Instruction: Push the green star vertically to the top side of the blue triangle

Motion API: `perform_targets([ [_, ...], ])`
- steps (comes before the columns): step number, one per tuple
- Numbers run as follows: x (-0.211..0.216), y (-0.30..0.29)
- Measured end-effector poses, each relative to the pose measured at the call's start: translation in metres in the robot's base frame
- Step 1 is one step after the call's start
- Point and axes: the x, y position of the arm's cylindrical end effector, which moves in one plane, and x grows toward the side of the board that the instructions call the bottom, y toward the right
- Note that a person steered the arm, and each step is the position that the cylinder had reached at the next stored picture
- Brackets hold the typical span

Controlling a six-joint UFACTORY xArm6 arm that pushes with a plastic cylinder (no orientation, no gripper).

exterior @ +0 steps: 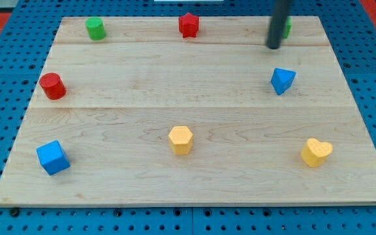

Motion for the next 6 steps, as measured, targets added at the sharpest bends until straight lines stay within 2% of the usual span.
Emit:
perform_targets([
  [1, -0.057, 0.074],
  [2, -0.095, 0.036],
  [3, -0.086, -0.025],
  [4, -0.084, -0.013],
  [5, -0.053, 0.053],
  [6, 0.035, 0.041],
])
